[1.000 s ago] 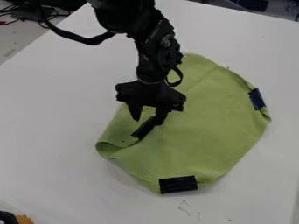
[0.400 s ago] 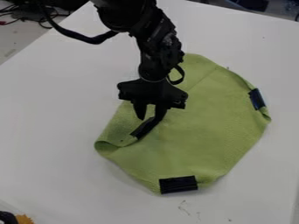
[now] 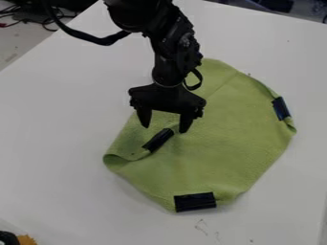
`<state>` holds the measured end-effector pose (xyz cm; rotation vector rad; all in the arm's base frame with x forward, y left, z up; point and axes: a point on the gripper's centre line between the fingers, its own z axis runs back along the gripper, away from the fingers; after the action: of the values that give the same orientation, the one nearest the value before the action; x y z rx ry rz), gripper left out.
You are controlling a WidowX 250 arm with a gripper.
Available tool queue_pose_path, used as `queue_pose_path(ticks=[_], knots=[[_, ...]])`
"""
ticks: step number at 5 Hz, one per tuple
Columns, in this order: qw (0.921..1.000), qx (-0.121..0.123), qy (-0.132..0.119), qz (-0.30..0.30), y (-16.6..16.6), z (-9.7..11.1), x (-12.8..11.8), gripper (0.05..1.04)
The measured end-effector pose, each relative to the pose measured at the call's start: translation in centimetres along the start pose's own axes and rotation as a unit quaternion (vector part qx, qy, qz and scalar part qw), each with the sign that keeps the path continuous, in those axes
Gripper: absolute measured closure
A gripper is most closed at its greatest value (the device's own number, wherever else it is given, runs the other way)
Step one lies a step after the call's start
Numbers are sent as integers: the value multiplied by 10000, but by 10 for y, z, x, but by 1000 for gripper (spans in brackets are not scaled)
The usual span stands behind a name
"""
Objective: Unfold the cloth from the middle to the left
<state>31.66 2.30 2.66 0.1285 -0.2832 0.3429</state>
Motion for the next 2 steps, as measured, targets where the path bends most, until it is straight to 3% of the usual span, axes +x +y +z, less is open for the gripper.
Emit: queue_pose_path(ticks=[1,2], knots=[[10000,-82,-20,4,-3,-1,0,143],[9999,-113,50,18,-4,-7,-6,418]])
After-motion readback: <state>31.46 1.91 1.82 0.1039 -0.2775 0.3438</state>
